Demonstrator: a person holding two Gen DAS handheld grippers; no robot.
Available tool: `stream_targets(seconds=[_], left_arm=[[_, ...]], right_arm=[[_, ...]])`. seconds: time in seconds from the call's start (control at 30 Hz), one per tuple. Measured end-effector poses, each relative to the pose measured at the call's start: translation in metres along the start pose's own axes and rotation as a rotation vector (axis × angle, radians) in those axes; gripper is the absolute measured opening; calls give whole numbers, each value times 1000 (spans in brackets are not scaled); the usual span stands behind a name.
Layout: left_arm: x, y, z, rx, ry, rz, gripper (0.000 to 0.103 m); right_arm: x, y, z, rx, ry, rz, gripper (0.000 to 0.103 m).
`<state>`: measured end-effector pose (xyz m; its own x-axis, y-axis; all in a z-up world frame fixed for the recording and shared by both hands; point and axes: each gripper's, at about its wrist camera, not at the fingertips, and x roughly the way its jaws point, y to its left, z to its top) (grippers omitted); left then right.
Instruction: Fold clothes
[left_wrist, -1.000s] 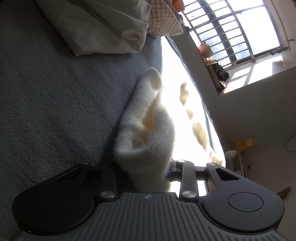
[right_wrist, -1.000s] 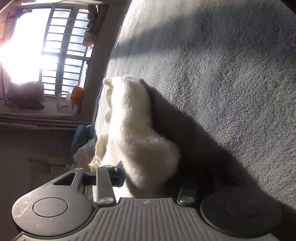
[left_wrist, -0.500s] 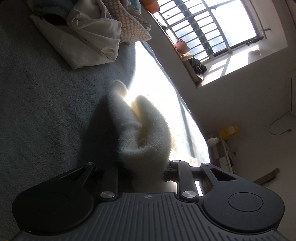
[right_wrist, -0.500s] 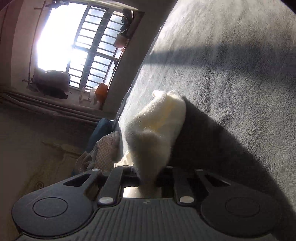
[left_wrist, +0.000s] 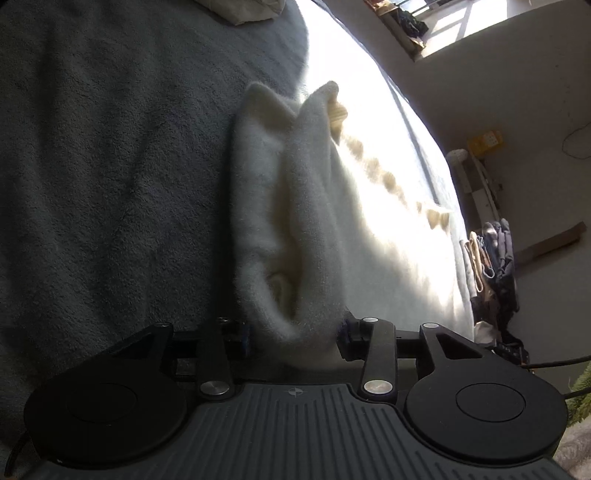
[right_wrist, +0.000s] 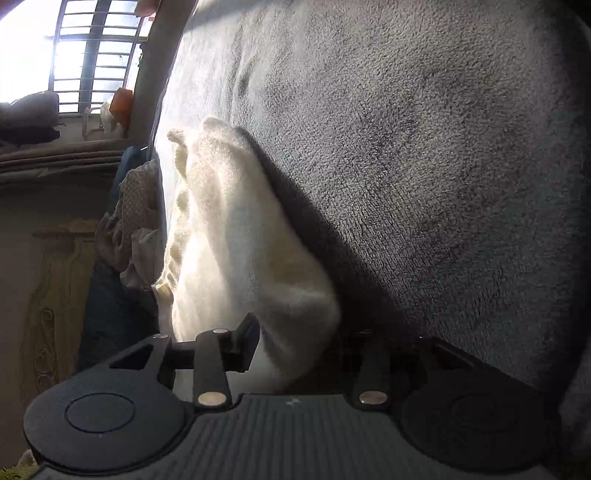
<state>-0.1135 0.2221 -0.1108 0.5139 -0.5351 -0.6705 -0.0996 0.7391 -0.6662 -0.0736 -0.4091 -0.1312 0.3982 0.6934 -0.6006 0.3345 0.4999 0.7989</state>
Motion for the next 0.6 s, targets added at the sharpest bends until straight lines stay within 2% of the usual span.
stream_targets(seconds=[0.07, 0.13, 0.2, 0.27, 0.37, 0.4, 0.53, 0.6], left_arm=[[-15, -7, 0, 87, 2, 43, 44], [-29, -15, 3, 161, -18, 81, 45], [-37, -23, 8, 221, -82, 85, 47], [-28, -28, 24, 229, -125, 76, 47], [0, -31, 41, 229, -138, 79, 47], [0, -29, 26, 239, -123, 94, 46], [15, -35, 19, 272, -104, 141, 46], [14, -33, 20, 265, -108, 134, 45]], right_arm=[[-26, 10, 2, -82, 14, -46, 59], [-53, 19, 2, -151, 12, -86, 59], [-71, 28, 3, -215, -42, -129, 59], [-77, 36, 7, -267, -115, -152, 59], [-56, 44, 21, -270, -166, -133, 59], [-46, 48, 24, -291, -167, -153, 58], [-10, 61, 27, -405, -148, -222, 57], [-3, 65, 28, -426, -152, -209, 54]])
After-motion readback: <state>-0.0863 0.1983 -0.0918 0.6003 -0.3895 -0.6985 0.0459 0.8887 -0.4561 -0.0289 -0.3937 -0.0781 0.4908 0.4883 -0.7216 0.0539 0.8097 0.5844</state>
